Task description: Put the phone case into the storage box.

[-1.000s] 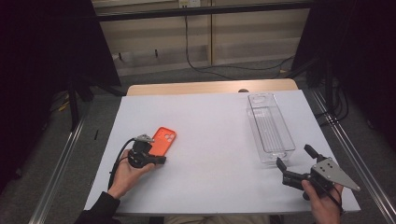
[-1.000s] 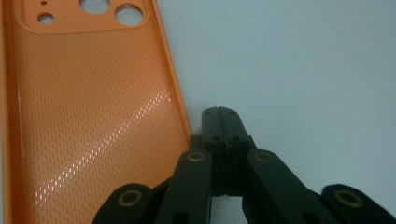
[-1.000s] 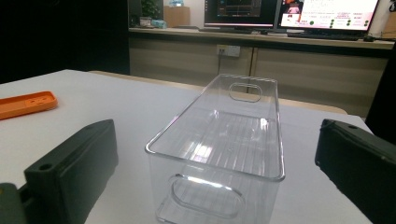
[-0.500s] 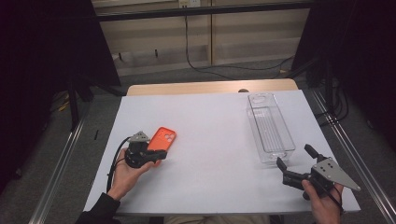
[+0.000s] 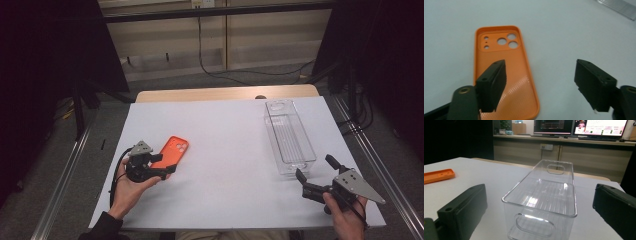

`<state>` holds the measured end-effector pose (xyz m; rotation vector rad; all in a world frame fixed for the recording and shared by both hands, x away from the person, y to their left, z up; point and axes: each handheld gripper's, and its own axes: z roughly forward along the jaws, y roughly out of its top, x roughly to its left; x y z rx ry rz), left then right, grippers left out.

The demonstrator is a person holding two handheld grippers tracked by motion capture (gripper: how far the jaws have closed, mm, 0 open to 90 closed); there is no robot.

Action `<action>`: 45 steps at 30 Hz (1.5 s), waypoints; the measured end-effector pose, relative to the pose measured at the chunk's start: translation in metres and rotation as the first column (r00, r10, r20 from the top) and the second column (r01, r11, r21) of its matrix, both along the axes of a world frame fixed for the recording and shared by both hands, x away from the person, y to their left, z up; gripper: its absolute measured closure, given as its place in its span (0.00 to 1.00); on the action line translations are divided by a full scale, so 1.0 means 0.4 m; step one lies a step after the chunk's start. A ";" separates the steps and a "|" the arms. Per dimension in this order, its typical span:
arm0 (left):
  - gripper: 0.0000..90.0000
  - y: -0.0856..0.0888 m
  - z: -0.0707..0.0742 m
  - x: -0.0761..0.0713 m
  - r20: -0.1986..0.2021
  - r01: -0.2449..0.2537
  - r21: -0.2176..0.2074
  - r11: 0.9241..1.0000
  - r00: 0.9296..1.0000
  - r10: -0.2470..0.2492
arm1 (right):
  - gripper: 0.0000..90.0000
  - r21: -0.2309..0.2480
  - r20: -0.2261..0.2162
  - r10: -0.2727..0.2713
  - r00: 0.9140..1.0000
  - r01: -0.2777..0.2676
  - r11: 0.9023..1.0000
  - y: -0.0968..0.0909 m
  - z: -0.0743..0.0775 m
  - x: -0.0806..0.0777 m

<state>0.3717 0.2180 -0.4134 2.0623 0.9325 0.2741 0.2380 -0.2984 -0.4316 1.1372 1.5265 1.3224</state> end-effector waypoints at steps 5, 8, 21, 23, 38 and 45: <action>0.07 0.030 0.007 0.009 -0.009 -0.060 0.004 0.998 0.998 0.060 | 0.00 0.001 0.002 -0.002 1.000 0.002 1.000 0.000 0.000 0.000; 0.06 0.040 0.016 0.016 -0.013 -0.070 0.006 0.998 0.997 0.070 | 0.00 0.001 0.001 -0.002 1.000 0.002 1.000 0.000 0.000 0.000; 0.07 0.050 0.016 0.086 -0.086 -0.105 0.026 0.994 0.991 0.106 | 0.00 0.002 0.000 0.002 1.000 -0.002 1.000 -0.001 -0.001 0.001; 0.06 0.047 0.014 0.097 -0.095 -0.116 0.023 0.993 0.989 0.118 | 0.00 0.001 -0.002 0.001 1.000 -0.001 1.000 -0.001 -0.001 0.001; 0.06 -0.014 -0.005 0.159 -0.170 -0.066 0.152 0.986 0.981 0.092 | 0.00 -0.002 0.005 0.002 1.000 -0.002 1.000 0.002 0.000 0.002; 0.07 -0.034 -0.013 0.174 -0.202 -0.029 0.188 0.982 0.977 0.068 | 0.00 -0.002 -0.002 0.005 1.000 -0.005 1.000 0.001 -0.001 0.003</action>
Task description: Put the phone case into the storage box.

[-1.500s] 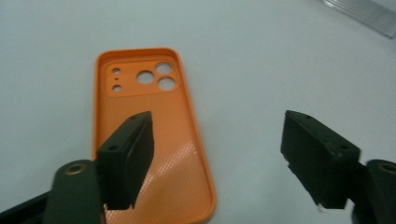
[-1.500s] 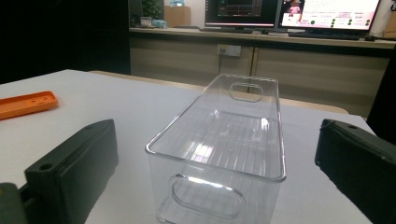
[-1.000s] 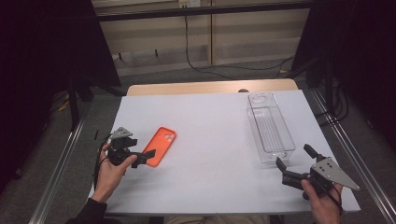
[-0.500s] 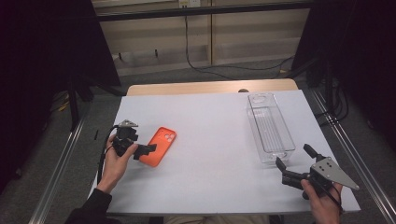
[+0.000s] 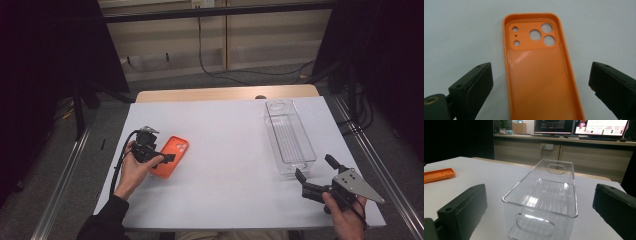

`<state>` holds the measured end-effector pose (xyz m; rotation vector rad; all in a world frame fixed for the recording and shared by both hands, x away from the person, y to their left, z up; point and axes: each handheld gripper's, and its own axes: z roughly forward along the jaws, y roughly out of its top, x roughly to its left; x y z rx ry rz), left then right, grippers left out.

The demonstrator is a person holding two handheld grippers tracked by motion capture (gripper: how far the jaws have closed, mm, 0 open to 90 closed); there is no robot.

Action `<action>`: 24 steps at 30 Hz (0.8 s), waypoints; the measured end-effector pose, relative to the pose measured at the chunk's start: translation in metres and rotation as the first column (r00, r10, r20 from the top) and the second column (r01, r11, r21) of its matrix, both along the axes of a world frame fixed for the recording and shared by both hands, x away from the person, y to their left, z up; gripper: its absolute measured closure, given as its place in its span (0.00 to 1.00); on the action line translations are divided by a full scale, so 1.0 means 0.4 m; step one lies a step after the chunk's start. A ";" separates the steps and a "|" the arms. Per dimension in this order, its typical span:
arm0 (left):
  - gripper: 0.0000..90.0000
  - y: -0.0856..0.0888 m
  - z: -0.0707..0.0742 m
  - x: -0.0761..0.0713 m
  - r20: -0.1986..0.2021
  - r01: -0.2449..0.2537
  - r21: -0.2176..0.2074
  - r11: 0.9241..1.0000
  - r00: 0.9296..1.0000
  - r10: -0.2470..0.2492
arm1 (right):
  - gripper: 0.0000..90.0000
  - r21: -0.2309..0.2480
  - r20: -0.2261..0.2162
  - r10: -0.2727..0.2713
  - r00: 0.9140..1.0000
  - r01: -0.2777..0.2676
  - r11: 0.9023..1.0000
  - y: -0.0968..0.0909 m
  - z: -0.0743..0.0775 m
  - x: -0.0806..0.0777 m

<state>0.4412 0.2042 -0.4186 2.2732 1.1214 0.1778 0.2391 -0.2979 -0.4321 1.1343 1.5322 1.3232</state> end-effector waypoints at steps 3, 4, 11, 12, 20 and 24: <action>0.08 -0.011 -0.002 0.008 -0.018 -0.006 0.010 1.000 1.000 0.006 | 0.00 -0.002 0.001 0.004 1.000 -0.004 1.000 0.001 0.000 0.001; 0.08 -0.015 -0.003 0.011 -0.020 -0.004 0.014 1.000 1.000 0.004 | 0.00 -0.002 0.003 0.002 1.000 -0.002 1.000 0.000 0.000 0.000; 0.08 -0.021 -0.025 0.027 -0.039 -0.002 0.056 0.998 0.999 0.004 | 0.00 -0.002 -0.001 0.004 1.000 -0.004 1.000 0.000 0.000 0.000; 0.07 -0.021 -0.028 0.028 -0.038 -0.013 0.052 0.999 0.999 0.015 | 0.00 -0.002 0.000 0.003 1.000 -0.003 1.000 0.000 0.000 0.000; 0.07 -0.040 -0.039 0.031 -0.053 0.003 0.061 0.998 0.999 0.000 | 0.00 0.000 -0.002 0.004 1.000 -0.004 1.000 0.001 -0.001 0.001; 0.07 -0.050 -0.048 0.031 -0.056 0.000 0.086 0.996 0.998 0.005 | 0.00 -0.002 0.001 0.006 1.000 -0.006 1.000 0.000 -0.001 0.000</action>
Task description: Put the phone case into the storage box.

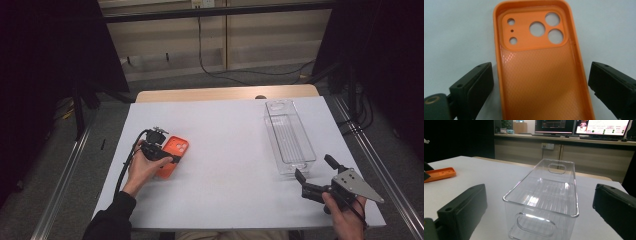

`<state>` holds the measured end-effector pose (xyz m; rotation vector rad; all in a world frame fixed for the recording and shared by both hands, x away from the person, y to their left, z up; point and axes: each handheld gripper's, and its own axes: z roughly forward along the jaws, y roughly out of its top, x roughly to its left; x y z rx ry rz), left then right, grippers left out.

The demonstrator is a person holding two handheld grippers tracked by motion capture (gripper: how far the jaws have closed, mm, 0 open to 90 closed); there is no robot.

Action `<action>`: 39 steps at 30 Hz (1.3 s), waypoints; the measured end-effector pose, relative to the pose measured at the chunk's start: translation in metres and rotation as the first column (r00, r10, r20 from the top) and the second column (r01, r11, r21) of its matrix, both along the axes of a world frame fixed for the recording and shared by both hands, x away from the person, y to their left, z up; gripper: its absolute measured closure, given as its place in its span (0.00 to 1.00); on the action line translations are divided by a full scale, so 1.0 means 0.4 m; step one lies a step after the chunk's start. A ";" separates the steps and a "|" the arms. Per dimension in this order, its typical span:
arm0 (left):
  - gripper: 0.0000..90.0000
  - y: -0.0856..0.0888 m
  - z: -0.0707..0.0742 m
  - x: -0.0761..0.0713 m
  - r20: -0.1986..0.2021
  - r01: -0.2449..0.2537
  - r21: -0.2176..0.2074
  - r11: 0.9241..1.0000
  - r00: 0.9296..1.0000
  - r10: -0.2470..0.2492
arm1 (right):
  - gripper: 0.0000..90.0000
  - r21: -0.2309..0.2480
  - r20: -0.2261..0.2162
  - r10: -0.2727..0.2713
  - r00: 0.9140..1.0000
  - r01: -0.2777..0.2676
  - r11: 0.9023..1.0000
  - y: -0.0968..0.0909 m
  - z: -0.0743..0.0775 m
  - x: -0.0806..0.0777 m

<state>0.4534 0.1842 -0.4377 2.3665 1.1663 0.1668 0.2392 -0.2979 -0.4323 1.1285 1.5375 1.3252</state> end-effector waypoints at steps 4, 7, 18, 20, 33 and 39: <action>0.07 -0.006 -0.001 -0.002 0.008 0.015 0.034 0.999 1.000 -0.016 | 0.00 0.002 -0.002 -0.002 1.000 0.002 1.000 0.000 0.000 0.000; 0.07 -0.015 -0.005 -0.008 0.029 0.018 0.069 0.997 0.999 -0.020 | 0.00 0.001 -0.001 0.002 1.000 -0.002 1.000 0.000 0.000 0.000; 0.08 -0.022 -0.009 -0.011 0.036 -0.002 0.087 0.996 0.999 -0.001 | 0.00 -0.002 0.001 0.007 1.000 -0.007 1.000 0.001 0.000 -0.001; 0.09 -0.022 -0.008 -0.011 0.035 -0.003 0.088 0.996 0.999 0.000 | 0.00 -0.002 0.003 0.004 1.000 -0.004 1.000 0.002 0.001 -0.002; 0.17 -0.022 0.002 -0.010 0.015 -0.027 0.073 0.997 1.000 0.026 | 0.00 -0.003 0.001 0.005 1.000 -0.005 1.000 0.001 0.001 -0.003; 0.17 -0.018 0.005 -0.011 0.020 -0.023 0.070 0.997 1.000 0.022 | 0.00 -0.001 -0.001 0.004 1.000 -0.004 1.000 0.000 0.000 -0.003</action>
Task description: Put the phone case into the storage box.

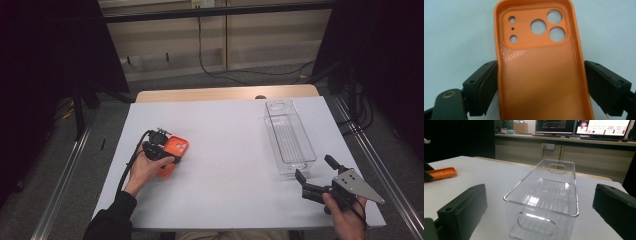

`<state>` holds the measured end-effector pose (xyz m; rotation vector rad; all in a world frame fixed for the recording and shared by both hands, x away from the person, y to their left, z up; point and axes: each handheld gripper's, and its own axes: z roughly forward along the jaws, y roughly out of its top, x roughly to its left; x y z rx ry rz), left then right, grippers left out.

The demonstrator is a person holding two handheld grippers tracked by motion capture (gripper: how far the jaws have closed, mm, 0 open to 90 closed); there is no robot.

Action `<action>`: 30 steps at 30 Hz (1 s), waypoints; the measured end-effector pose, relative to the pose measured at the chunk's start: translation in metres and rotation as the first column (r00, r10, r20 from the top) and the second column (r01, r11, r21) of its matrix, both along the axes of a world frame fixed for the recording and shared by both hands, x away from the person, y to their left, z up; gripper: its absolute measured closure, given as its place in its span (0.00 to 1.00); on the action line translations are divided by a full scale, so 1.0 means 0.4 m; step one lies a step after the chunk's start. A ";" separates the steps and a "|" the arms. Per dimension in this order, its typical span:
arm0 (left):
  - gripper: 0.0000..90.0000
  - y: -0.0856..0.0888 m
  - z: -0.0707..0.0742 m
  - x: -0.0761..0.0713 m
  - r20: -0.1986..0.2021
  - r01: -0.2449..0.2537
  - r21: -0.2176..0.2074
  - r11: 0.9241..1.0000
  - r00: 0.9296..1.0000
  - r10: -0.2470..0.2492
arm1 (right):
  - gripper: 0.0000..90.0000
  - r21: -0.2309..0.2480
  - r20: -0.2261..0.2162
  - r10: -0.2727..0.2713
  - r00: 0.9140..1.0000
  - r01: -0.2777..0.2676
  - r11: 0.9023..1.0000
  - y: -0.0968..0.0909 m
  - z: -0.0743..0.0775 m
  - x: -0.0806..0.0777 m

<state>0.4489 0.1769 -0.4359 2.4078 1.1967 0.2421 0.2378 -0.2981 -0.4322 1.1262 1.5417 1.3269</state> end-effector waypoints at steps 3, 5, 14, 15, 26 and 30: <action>0.17 0.002 0.000 -0.002 0.007 -0.005 -0.008 1.000 1.000 0.006 | 0.00 -0.001 0.001 -0.001 1.000 0.001 1.000 0.000 0.000 -0.001; 0.17 0.006 0.002 -0.002 0.006 0.004 -0.008 1.000 1.000 -0.004 | 0.00 -0.002 0.000 -0.002 1.000 0.002 1.000 0.000 0.000 -0.001; 0.17 0.030 0.015 -0.012 0.050 -0.031 -0.050 0.998 0.998 0.033 | 0.00 -0.003 -0.001 -0.001 1.000 0.001 1.000 0.001 -0.001 0.000; 0.17 0.030 0.017 -0.013 0.061 -0.024 -0.047 0.999 0.998 0.027 | 0.00 -0.005 -0.002 -0.001 1.000 0.001 1.000 0.001 -0.001 0.000; 0.17 0.040 0.037 -0.026 0.155 -0.043 -0.087 0.995 0.986 0.056 | 0.00 -0.013 -0.002 0.004 1.000 -0.004 1.000 -0.001 0.000 -0.002; 0.17 0.051 0.042 -0.034 0.197 -0.042 -0.102 0.994 0.978 0.062 | 0.00 -0.017 -0.005 0.001 1.000 -0.001 1.000 -0.001 0.000 -0.001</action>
